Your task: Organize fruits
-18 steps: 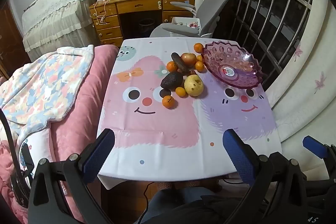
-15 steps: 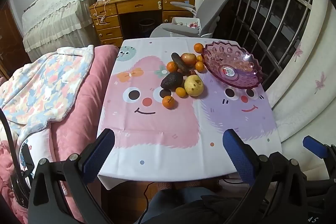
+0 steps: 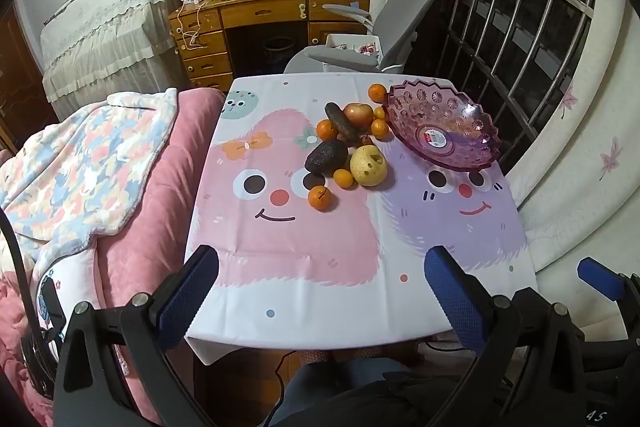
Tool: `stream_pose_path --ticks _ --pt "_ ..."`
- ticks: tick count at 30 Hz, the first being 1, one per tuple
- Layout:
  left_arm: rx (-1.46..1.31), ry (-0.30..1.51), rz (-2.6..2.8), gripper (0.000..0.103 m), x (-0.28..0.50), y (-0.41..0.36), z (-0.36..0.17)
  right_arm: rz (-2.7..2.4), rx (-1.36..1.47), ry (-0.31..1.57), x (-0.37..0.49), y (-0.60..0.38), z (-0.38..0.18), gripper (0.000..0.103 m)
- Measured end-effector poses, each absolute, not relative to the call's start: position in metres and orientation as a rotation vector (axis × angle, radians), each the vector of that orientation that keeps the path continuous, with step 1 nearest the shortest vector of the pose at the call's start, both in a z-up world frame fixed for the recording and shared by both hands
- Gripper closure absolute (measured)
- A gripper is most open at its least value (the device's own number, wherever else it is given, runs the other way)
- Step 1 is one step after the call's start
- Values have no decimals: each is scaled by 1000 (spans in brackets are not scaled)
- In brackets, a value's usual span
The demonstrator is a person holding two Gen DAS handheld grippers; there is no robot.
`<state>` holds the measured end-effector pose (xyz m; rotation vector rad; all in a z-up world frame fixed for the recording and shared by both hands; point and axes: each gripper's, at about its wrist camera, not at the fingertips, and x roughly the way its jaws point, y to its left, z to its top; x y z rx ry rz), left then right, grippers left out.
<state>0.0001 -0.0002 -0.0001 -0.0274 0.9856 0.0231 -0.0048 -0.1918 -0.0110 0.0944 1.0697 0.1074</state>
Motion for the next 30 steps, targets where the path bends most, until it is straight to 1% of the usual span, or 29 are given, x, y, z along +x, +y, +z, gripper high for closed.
stream_pose_path --ticks 30 --pt "-15 990 47 1 0 5 3 102 105 1081 -2 -196 -12 0"
